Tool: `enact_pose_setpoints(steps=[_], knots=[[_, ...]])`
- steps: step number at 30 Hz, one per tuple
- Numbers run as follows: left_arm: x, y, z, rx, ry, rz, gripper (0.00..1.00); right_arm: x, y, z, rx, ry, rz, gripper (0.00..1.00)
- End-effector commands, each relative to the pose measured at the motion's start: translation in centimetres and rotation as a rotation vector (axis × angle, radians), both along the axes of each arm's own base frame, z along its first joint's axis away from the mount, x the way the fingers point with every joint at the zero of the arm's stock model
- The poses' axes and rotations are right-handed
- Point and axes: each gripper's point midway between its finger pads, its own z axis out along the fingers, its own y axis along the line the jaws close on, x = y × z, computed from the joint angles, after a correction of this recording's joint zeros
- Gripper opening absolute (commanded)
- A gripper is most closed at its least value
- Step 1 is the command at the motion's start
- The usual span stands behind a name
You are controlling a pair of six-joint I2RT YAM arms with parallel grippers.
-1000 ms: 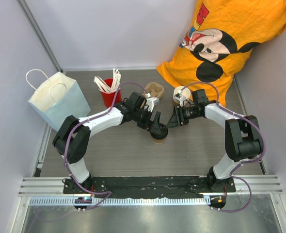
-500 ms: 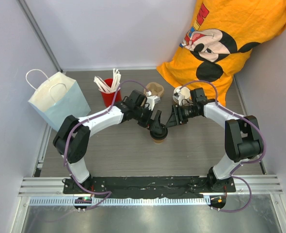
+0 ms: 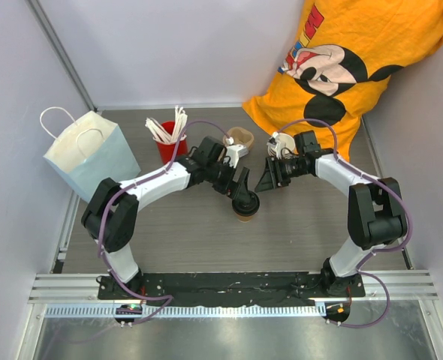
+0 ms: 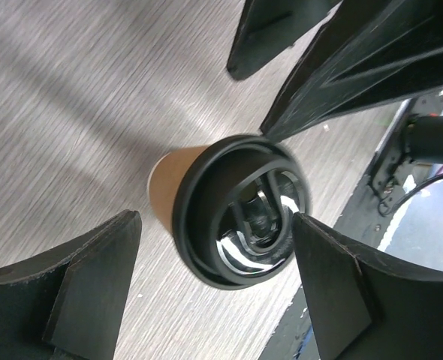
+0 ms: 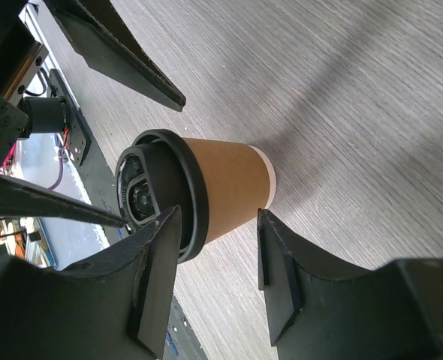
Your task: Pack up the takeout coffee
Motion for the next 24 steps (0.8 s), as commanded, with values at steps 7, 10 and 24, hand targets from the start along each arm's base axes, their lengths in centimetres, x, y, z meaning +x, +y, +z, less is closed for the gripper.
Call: enact_pose_setpoints(steps=[7, 10, 24], knots=[[0.8, 1.1, 0.1, 0.037, -0.081, 0.012, 0.83, 1.4, 0.9, 0.6, 0.034, -0.036, 0.015, 0.51], [0.9, 1.1, 0.0, 0.040, -0.085, 0.014, 0.82, 1.5, 1.2, 0.6, 0.045, -0.031, 0.022, 0.51], [0.9, 1.9, -1.5, 0.103, -0.070, 0.027, 0.73, 0.1, 1.9, -0.4, 0.044, -0.006, 0.074, 0.51]])
